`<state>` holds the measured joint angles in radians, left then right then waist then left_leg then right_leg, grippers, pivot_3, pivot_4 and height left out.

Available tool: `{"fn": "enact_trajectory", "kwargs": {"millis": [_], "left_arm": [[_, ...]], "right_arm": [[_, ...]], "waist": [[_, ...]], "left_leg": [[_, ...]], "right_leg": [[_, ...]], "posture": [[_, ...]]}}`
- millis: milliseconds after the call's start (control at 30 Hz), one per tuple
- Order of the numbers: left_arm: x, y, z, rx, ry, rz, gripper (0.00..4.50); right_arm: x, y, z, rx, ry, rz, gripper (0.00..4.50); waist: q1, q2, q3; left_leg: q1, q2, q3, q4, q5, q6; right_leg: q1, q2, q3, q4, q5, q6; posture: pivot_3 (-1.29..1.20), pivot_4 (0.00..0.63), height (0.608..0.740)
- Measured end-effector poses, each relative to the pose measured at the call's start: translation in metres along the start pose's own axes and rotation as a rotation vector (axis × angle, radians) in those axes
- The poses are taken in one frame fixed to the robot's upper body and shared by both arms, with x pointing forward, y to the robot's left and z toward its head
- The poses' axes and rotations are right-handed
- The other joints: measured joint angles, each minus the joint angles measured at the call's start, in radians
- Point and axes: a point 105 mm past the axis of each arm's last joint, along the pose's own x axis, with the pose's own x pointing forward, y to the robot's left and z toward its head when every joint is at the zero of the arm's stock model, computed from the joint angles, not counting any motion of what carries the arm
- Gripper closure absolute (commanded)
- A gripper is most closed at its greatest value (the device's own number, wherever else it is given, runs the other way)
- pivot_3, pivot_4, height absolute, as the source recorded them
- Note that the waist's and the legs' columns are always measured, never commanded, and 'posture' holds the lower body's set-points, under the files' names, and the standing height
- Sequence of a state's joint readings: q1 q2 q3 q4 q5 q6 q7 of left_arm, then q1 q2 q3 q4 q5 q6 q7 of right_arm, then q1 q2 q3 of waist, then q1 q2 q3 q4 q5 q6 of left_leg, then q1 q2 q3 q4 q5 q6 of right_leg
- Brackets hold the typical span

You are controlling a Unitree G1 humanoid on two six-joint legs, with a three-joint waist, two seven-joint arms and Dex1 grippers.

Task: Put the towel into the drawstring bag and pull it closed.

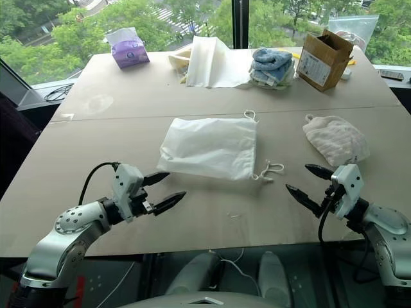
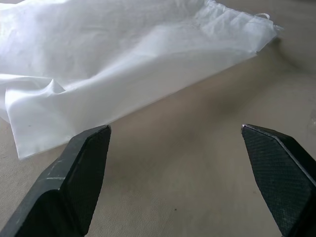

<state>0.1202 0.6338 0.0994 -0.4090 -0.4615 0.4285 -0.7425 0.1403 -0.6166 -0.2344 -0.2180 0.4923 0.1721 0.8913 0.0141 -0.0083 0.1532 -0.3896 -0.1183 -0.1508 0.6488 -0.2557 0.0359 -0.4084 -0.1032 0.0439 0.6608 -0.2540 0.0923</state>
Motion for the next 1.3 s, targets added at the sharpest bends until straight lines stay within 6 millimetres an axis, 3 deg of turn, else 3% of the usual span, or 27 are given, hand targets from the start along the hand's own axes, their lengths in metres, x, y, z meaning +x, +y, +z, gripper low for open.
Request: {"fn": "enact_trajectory", "kwargs": {"millis": [733,1033,1167,1300], "left_arm": [[0.002,-0.003,0.003,-0.006,-0.044,-0.041,0.15],[0.082,-0.049,0.075,-0.024,-0.199,-0.12,0.15],[0.115,-0.067,0.095,0.03,-0.21,-0.086,0.15],[0.144,-0.078,0.096,0.116,-0.172,-0.025,0.15]], "right_arm": [[-0.001,0.002,-0.003,0.008,0.008,0.01,0.0],[-0.003,0.007,-0.005,0.024,0.019,0.025,0.0],[-0.006,0.011,0.0,0.023,0.018,0.022,0.0],[-0.011,0.021,0.005,0.036,0.013,0.032,0.0]], "waist": [[0.0,0.0,0.0],[0.003,-0.001,0.0],[0.001,-0.002,0.001],[0.004,-0.002,0.001]], "left_leg": [[0.0,0.0,0.0,0.0,0.0,0.0],[-0.001,-0.001,-0.002,0.002,0.002,-0.004],[-0.001,-0.001,-0.001,0.003,0.003,-0.004],[-0.002,-0.001,-0.001,0.003,0.003,-0.004]], "right_leg": [[0.0,0.0,0.0,0.0,0.0,0.0],[0.001,0.001,-0.002,0.0,0.0,0.0],[0.001,0.001,-0.001,0.0,0.0,0.001],[0.001,0.001,-0.001,0.0,0.0,0.001]], "posture": [[0.0,0.15,0.74],[0.0,0.15,0.74],[0.0,0.15,0.74],[0.0,0.15,0.74]]}}
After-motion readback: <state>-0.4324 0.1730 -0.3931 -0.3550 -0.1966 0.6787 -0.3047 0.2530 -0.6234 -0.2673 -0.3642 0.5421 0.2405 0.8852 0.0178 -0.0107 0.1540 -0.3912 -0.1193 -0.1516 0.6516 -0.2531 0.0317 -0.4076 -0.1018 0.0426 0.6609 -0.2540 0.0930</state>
